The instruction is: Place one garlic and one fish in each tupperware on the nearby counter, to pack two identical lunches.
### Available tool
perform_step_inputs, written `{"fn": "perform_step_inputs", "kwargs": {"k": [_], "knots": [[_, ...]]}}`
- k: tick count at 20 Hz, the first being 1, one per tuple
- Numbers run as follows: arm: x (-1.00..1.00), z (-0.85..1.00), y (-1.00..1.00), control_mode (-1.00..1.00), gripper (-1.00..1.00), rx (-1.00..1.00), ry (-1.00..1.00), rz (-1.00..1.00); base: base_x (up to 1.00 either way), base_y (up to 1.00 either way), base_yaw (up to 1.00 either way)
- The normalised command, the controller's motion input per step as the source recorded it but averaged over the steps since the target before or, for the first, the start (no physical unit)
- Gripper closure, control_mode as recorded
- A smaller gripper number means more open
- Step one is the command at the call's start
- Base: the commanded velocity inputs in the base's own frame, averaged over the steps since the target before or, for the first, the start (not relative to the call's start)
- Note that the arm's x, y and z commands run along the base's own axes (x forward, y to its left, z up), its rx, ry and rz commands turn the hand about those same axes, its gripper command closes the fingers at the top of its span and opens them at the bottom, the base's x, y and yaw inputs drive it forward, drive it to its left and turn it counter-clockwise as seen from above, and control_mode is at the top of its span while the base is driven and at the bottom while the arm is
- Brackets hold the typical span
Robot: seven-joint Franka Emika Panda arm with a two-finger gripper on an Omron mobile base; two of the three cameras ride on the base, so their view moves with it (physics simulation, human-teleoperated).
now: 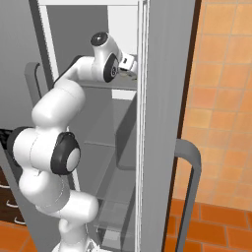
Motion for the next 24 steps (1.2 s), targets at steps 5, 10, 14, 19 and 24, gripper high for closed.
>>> {"fn": "perform_step_inputs", "kwargs": {"k": [5, 10, 14, 19, 24], "knots": [[0.17, -0.21, 0.0, -1.0, 1.0, -0.04, -0.01, 0.0, 0.0, 0.0, 0.0], [-1.0, 0.27, 0.0, -1.0, 1.0, 0.01, -0.33, 0.0, 0.0, 0.0, 0.0], [-1.0, 0.09, 0.11, -1.0, 1.0, 0.0, -0.27, 0.05, 0.0, 0.0, 0.0], [-1.0, 0.04, 0.35, -1.0, 1.0, 0.0, 0.01, 0.16, 0.0, 0.0, 0.0], [-1.0, 0.0, 0.26, -1.0, 1.0, 0.01, 0.08, 0.08, 0.0, 0.0, 0.0]]}}
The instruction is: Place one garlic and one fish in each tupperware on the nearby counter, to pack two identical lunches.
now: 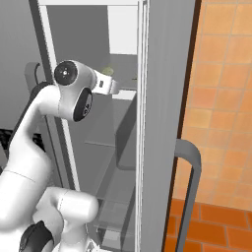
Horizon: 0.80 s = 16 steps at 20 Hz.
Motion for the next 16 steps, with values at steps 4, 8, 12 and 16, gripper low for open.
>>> {"fn": "perform_step_inputs", "kwargs": {"k": [4, 8, 12, 16], "knots": [[-1.0, -0.39, -0.02, -1.0, 1.0, 0.0, 0.29, 0.0, 0.0, 0.0, 0.0], [-1.0, -1.0, -0.04, -1.0, 1.0, -0.06, 0.64, 0.0, 0.0, 0.0, 0.0], [-0.46, -0.69, 0.04, -1.0, 1.0, -0.09, 0.41, 0.03, 0.0, 0.0, 0.0], [-0.18, -0.16, 0.11, 1.0, 1.0, -0.02, 0.08, 0.03, -0.25, 0.33, 0.06]]}}
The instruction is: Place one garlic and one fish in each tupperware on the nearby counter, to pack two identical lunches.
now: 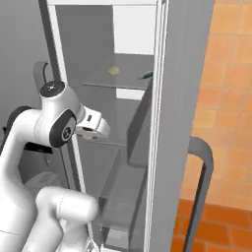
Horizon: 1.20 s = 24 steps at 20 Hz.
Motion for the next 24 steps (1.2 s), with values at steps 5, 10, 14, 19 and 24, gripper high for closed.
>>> {"fn": "perform_step_inputs", "kwargs": {"k": [5, 10, 14, 19, 24], "knots": [[0.0, 0.0, 0.0, 1.0, 1.0, 0.0, 0.0, 0.0, -0.65, 0.99, 0.2], [0.0, 0.0, 0.0, 1.0, 1.0, 0.0, 0.0, 0.0, -0.16, 1.0, 0.17], [0.0, 0.0, 0.0, 1.0, 1.0, 0.0, 0.0, 0.0, 0.93, 1.0, 0.0], [0.0, 0.0, 0.0, 1.0, 1.0, 0.0, 0.0, 0.0, 1.0, 1.0, 0.0], [0.35, -0.05, 0.1, -1.0, 1.0, -0.02, 0.02, -0.03, 0.6, 0.47, -0.03]]}}
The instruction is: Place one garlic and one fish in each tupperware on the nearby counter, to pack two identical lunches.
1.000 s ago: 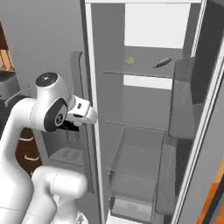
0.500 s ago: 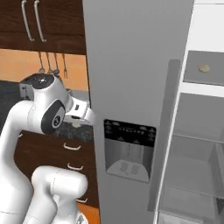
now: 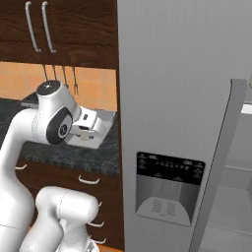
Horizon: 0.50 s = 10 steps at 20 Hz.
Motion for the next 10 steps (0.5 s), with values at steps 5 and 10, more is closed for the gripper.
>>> {"fn": "perform_step_inputs", "kwargs": {"k": [5, 10], "knots": [[-0.13, -0.23, 0.74, -1.0, 1.0, -0.09, 0.0, 0.01, 0.0, 0.0, 0.0], [0.96, -0.38, 0.75, -1.0, 1.0, -0.01, 0.0, 0.0, 0.0, 0.0, 0.0]]}}
